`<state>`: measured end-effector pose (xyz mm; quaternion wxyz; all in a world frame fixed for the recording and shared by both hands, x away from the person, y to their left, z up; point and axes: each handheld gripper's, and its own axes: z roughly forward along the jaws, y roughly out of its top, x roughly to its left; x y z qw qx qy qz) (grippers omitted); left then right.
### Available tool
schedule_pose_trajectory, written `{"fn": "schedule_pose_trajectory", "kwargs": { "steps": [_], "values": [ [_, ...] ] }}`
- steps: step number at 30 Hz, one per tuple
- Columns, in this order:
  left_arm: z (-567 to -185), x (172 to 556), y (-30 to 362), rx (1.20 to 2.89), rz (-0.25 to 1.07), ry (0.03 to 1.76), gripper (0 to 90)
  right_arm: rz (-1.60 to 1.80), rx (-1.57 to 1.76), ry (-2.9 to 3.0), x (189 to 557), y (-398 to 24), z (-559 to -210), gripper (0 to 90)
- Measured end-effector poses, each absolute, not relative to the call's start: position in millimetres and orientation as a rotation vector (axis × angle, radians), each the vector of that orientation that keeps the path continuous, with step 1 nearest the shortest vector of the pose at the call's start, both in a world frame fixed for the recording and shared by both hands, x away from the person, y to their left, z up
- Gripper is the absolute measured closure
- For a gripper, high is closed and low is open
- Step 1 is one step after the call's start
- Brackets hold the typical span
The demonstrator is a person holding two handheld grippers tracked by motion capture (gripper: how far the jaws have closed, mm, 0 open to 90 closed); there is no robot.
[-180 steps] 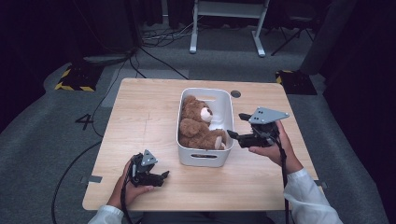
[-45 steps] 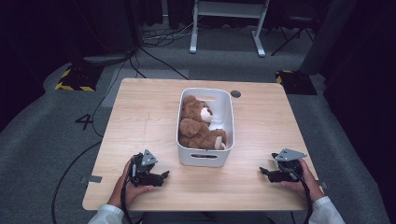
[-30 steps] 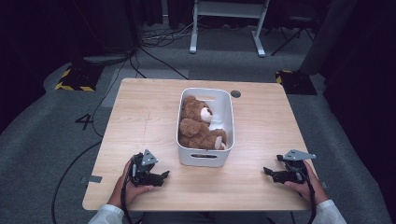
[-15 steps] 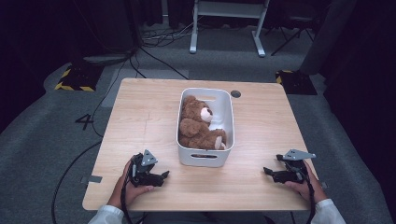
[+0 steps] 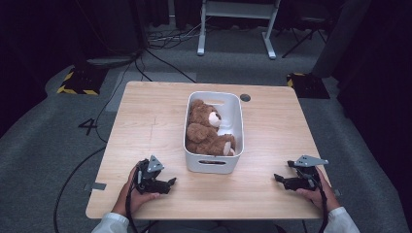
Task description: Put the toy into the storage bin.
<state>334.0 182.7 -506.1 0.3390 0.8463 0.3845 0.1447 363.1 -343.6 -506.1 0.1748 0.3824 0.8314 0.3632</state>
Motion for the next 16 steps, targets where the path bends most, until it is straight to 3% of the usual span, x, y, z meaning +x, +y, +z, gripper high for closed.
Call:
{"fn": "schedule_pose_trajectory", "kwargs": {
  "steps": [16],
  "values": [
    [-506.1,334.5,182.5,2.203,0.378,1.003,14.7,1.028,1.087,2.353,362.8,-343.5,-506.1,14.9]
  ]
}}
